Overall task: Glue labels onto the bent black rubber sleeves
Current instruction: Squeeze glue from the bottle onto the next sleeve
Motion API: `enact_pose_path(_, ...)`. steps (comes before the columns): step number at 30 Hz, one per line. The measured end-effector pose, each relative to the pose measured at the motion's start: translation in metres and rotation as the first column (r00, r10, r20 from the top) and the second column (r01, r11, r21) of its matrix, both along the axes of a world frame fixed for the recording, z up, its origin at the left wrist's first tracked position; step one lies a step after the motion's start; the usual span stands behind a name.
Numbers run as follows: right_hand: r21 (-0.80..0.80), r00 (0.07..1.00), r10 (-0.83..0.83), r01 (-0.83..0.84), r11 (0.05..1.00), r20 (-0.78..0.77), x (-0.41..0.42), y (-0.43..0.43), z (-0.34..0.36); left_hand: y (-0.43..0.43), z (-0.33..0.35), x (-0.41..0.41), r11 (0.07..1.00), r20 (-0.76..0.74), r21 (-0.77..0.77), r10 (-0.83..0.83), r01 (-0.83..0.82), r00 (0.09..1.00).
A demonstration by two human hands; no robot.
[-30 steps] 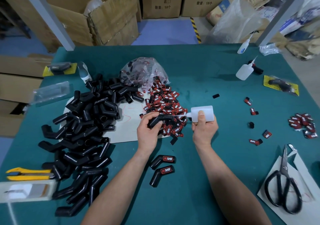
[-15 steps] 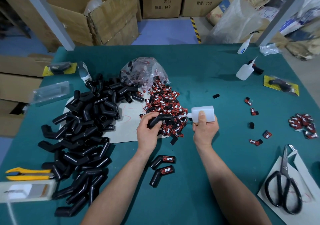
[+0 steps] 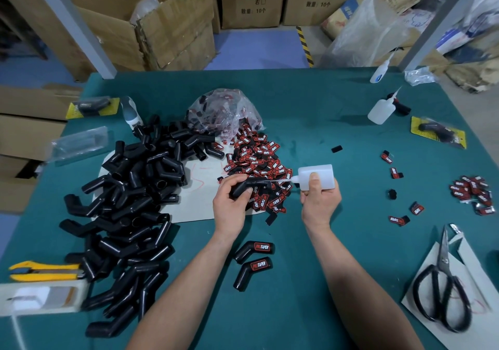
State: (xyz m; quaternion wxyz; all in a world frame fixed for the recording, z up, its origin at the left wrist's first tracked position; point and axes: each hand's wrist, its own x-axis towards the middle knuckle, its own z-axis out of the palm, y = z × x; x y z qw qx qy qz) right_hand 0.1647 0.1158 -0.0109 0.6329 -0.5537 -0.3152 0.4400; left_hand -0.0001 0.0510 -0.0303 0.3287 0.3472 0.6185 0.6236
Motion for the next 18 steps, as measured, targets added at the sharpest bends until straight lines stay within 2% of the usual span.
enact_pose_path(18,0.015,1.0,0.028,-0.028,1.0,0.002,-0.0028,-0.0028,0.0008,-0.0006,0.0024,0.0005,1.0,0.007,-0.03,-0.009,0.009,1.0)
